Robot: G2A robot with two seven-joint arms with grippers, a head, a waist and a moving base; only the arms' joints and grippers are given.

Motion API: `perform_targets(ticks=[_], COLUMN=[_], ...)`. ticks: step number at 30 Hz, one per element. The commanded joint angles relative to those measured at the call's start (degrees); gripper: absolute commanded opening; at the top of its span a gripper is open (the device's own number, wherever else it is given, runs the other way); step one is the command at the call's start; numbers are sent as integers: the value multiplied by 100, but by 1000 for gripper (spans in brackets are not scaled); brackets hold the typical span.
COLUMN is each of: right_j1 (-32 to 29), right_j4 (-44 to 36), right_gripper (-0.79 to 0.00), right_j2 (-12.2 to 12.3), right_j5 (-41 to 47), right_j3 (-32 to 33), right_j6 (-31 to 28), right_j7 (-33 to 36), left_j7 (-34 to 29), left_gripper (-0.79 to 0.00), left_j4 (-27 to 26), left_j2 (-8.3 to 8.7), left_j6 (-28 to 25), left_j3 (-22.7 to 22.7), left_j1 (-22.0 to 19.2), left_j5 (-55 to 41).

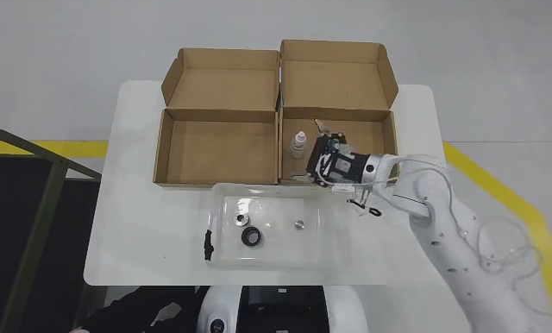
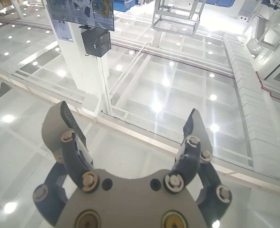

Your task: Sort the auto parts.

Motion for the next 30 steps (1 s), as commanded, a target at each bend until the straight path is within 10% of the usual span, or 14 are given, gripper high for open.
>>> perform_targets(ticks=[1,30], right_j1=[-169,-1584], right_j4=[-284,-1328], right_gripper=[0,0], right_j2=[34,263], right_j5=[90,-1100], right_j3=[72,-401], right_j6=[-113,-677], right_j7=[168,1196], left_j7=[0,0], left_gripper=[0,0], left_j4=[0,0], left_j2=[0,0], left_j6=[0,0], left_j3=[0,0], left_j1=[0,0], left_j5=[0,0])
